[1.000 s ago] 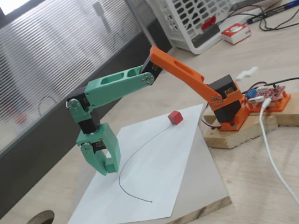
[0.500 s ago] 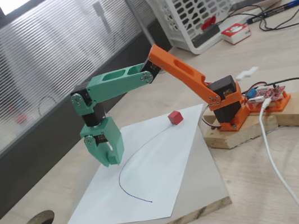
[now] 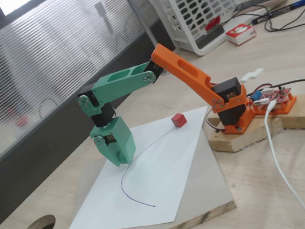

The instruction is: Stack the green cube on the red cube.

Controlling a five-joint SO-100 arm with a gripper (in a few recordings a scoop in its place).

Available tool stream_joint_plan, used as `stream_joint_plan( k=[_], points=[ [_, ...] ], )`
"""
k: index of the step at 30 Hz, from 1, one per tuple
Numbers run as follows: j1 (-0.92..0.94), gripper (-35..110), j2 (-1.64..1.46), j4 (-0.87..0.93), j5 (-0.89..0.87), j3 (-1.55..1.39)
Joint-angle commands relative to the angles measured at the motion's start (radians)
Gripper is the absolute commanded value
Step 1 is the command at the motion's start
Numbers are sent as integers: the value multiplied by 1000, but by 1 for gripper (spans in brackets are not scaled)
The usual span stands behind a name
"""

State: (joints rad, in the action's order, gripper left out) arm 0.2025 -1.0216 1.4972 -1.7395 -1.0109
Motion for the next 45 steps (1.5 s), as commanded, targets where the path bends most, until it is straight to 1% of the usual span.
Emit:
stream_joint_plan(
  k=[1,9,11,16,21,36,41,45],
  points=[
    [32,3,-60,12,-11,-9],
    [127,3,-63,14,-9,-28],
    [130,3,-72,14,-9,-74],
    [129,3,-230,5,-8,-206],
    [129,3,-279,-2,-8,-298],
    [138,3,-291,-2,-8,-302],
    [252,3,-291,-2,-8,-302],
    [264,3,-293,-2,-6,-302]
  ],
)
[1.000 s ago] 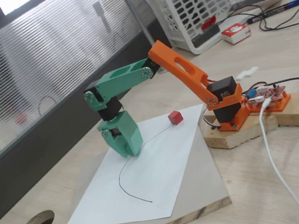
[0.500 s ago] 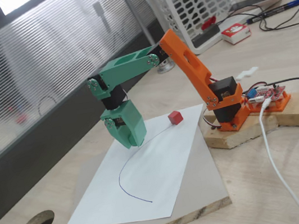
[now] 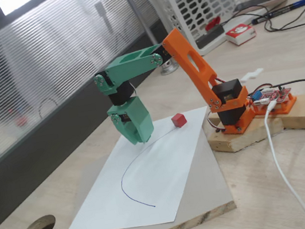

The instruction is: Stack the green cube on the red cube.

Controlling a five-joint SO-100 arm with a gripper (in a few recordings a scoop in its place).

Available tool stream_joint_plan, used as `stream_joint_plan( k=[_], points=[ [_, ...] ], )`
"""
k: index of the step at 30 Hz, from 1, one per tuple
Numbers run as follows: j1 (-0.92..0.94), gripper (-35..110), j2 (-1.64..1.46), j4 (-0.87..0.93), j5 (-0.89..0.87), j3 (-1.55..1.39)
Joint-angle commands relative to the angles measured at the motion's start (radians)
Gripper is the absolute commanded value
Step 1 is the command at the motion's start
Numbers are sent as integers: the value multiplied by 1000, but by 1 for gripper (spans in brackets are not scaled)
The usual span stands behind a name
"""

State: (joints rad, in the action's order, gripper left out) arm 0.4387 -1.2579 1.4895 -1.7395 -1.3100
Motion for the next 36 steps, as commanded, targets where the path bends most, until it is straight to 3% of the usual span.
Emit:
stream_joint_plan(
  k=[1,11,22,36],
  points=[
    [28,3,-57,6,-6,-3],
    [31,3,-169,6,-6,-137],
    [166,3,-170,6,-6,-143],
    [175,3,-189,8,-6,-143]
  ],
)
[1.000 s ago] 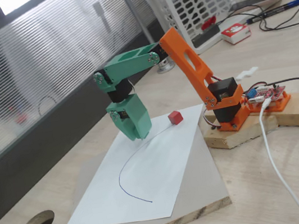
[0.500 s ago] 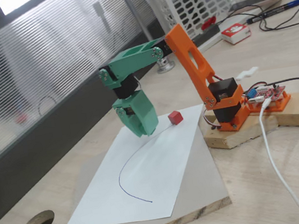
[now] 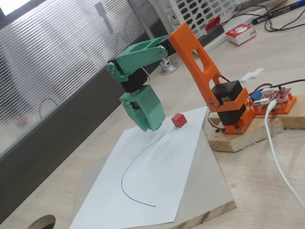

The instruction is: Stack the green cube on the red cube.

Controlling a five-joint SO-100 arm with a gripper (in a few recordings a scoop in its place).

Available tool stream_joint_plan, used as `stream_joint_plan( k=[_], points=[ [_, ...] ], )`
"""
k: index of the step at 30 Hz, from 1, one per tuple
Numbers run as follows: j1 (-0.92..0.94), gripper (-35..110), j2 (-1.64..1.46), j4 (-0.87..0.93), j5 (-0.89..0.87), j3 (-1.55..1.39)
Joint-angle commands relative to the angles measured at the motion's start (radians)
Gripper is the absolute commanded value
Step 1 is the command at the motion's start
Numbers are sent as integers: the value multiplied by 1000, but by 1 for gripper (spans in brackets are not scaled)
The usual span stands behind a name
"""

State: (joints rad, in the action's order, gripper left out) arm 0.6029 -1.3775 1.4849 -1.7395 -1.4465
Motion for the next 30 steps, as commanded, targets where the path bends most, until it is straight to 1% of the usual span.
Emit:
stream_joint_plan(
  k=[1,5,11,23,30],
  points=[
    [11,3,-69,17,-6,-6],
    [14,3,-69,23,-8,-8],
    [75,3,-71,23,-8,-8],
    [77,3,-74,25,-8,-8],
    [77,3,-167,21,-17,-81]
  ],
)
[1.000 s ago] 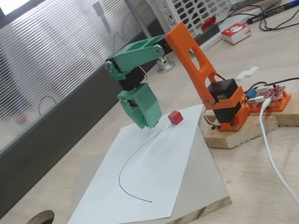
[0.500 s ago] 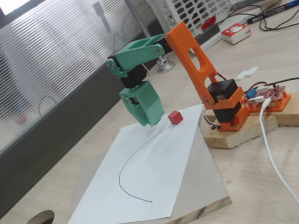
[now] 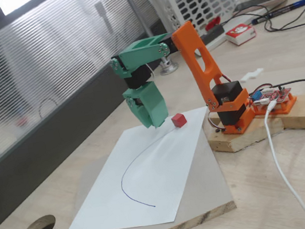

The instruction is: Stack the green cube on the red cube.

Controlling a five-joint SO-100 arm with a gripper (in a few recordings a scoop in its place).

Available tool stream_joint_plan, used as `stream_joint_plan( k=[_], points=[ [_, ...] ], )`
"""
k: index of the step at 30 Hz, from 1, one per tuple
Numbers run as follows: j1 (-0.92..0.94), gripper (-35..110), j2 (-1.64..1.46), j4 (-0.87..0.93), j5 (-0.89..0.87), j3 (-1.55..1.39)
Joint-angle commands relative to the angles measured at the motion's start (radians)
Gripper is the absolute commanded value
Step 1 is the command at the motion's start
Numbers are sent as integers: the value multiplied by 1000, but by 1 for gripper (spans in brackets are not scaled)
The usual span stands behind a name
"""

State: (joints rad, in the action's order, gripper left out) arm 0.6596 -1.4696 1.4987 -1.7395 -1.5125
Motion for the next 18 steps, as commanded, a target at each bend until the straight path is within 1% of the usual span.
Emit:
stream_joint_plan(
  k=[1,5,10,18],
  points=[
    [20,3,-77,9,-17,-15],
    [23,3,-77,11,-17,-15],
    [104,3,-77,11,-9,-15],
    [109,3,-77,11,-9,-15]
  ],
)
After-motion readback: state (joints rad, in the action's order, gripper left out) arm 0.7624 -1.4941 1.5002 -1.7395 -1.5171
